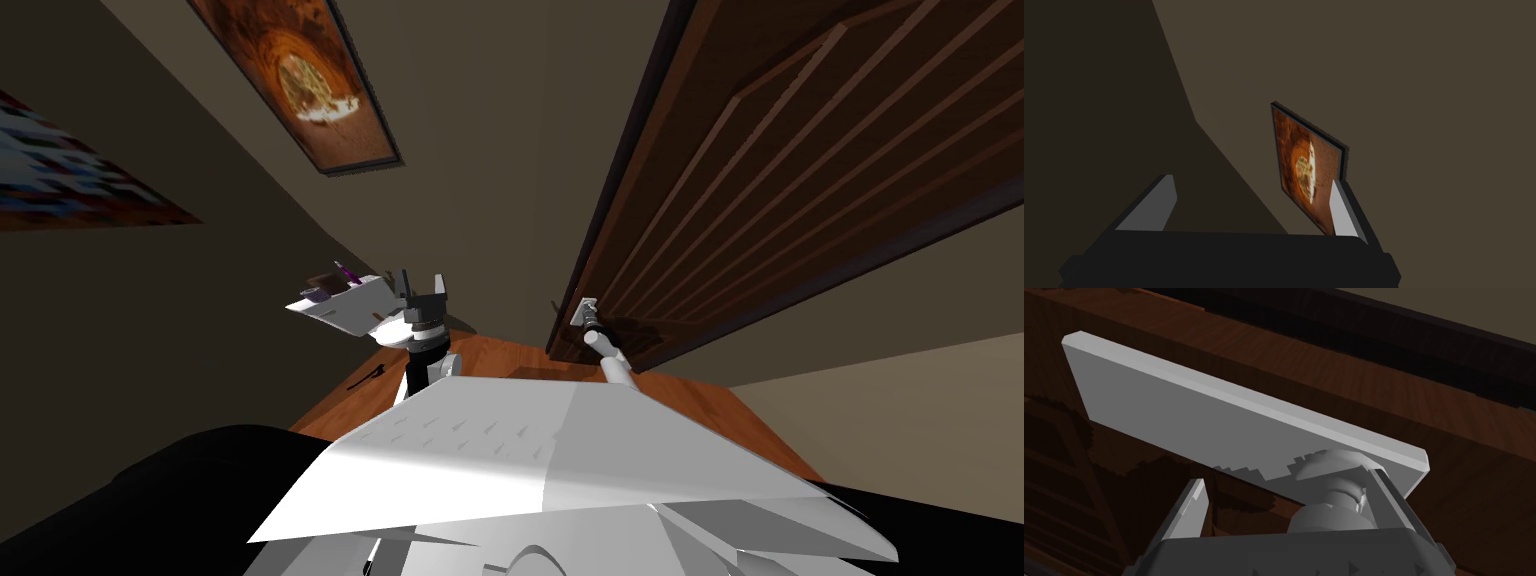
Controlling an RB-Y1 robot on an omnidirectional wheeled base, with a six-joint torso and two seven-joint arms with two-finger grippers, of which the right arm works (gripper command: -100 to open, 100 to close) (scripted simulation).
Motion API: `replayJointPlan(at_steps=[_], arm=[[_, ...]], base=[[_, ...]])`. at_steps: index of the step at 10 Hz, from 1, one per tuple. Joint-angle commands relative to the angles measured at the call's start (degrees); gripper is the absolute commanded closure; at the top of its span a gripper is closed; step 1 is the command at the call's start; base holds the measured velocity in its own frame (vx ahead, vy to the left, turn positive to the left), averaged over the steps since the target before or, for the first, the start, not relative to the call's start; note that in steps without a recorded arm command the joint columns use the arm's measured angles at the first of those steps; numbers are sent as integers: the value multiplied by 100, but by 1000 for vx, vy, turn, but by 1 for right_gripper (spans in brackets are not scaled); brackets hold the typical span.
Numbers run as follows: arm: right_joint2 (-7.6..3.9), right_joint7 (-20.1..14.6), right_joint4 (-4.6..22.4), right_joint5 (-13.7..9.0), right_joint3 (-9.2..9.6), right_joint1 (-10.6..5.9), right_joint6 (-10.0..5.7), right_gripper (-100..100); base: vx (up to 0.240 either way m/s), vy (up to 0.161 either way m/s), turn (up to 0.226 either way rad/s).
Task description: Pull the door open
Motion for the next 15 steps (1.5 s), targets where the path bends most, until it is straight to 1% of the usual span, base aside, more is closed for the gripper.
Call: replayJointPlan(at_steps=[1,2,3,4,7,9,10,12,13,14,15], arm=[[-37,-22,21,-286,-210,102,89,100],[-37,-22,21,-461,-210,102,89,100],[-37,-22,21,-461,-210,102,89,100],[-23,-71,37,-693,-261,83,281,100],[-23,-71,37,-1093,-261,83,281,100],[-23,-71,37,-1093,-261,83,281,100],[-9,-120,53,-1333,-311,63,472,100],[-9,-120,53,-1662,-311,63,472,100],[-9,-120,53,-1678,-311,63,472,100],[62,-120,35,-1647,-311,63,472,100],[-9,-120,53,-1726,-311,63,472,100]], base=[[-32,-33,34],[-9,-16,-2],[-8,9,-10],[-43,-1,48],[-21,-15,15],[-8,2,-14],[-21,-21,43],[-33,-32,30],[-9,11,1],[1,20,-23],[2,19,-38]])
